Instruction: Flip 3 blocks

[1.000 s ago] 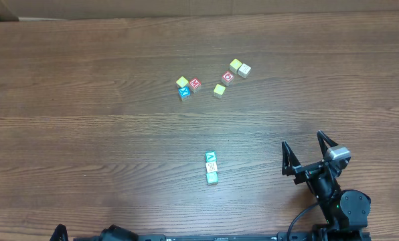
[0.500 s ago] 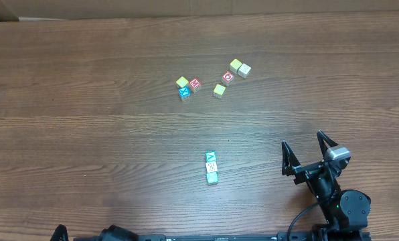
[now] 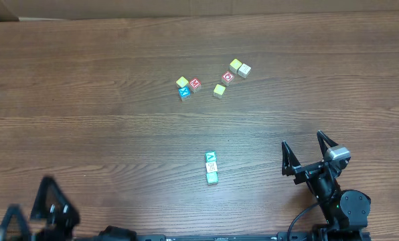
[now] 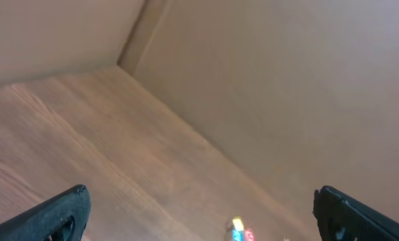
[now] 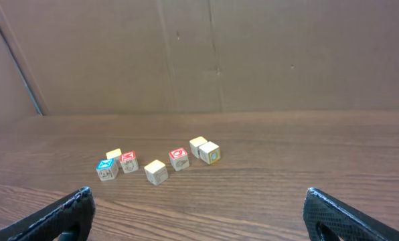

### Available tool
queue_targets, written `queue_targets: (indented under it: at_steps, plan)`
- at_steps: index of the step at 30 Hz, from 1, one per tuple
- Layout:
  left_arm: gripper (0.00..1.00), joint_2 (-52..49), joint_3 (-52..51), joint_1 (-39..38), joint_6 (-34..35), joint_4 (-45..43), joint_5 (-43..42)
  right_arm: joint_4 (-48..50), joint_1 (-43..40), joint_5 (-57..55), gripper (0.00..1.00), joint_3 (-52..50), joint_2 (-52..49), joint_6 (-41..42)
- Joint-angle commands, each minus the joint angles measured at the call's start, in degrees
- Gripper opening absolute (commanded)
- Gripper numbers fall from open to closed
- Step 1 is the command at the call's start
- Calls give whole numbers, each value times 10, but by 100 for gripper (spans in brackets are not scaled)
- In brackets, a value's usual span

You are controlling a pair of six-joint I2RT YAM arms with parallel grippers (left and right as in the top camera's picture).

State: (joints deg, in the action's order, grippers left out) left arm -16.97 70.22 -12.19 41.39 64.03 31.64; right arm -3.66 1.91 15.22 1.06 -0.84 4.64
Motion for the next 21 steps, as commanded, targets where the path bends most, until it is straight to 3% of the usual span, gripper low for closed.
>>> queue_targets:
  at_steps: [1,8,15,19,21]
  plan:
    - [100,0,-91,35,78,-65,-29,3,3,-2,100,-6,7,-2]
    - [100,28,-288,67,77,-301,-118,3,3,-2,100,-6,7,-2]
    - [100,111,-462,67,72,-500,-131,3,3,-2,100,-6,7,-2]
    - [100,134,-523,67,17,-560,-138,3,3,-2,100,-6,7,-2]
    - [100,137,-543,67,-43,-584,-162,3,3,-2,100,-6,7,-2]
